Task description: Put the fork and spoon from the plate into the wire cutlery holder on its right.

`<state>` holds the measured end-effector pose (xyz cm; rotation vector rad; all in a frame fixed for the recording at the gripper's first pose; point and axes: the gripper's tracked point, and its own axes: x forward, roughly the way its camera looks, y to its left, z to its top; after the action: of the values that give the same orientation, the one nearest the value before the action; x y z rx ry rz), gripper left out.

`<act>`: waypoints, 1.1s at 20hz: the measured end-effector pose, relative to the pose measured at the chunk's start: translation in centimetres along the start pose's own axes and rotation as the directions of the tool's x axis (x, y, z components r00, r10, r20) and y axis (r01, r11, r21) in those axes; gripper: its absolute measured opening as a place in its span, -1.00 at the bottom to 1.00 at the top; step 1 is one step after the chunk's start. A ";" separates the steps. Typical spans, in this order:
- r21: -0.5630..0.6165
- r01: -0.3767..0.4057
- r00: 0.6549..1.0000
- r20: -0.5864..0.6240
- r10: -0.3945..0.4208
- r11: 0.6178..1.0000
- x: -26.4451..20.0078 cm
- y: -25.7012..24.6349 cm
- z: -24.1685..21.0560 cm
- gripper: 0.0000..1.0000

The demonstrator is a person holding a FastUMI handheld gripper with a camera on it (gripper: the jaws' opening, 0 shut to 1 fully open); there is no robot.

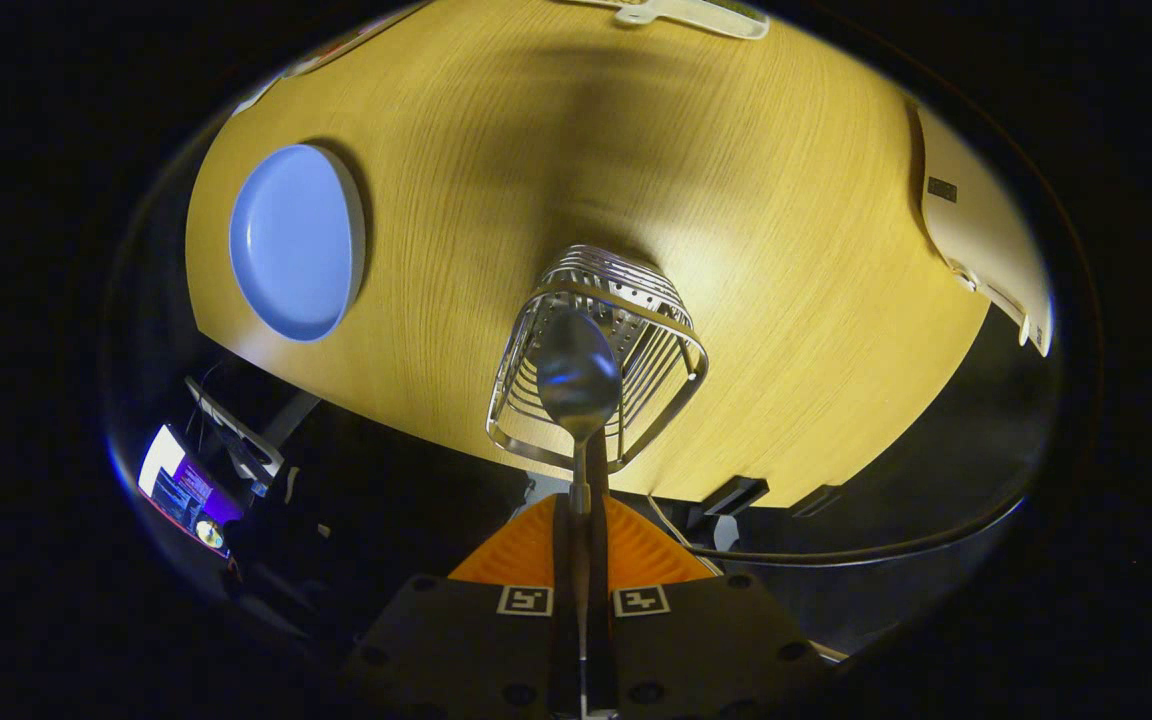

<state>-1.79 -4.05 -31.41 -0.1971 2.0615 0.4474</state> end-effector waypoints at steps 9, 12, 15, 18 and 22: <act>-0.018 -0.030 0.998 0.056 0.030 0.999 -0.3 0.1 1.2 -0.66; -0.023 -0.056 0.989 0.132 0.059 0.998 -0.6 0.3 1.7 -0.31; -0.020 -0.122 0.961 0.248 0.123 0.992 -1.5 1.3 2.2 0.19; -0.006 -0.170 0.911 0.379 0.160 0.985 -2.5 1.5 2.5 0.75; -0.005 -0.205 0.818 0.548 0.175 0.979 -4.0 1.5 2.6 0.97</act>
<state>1.85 -1.83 -28.82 0.1631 1.5246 0.5015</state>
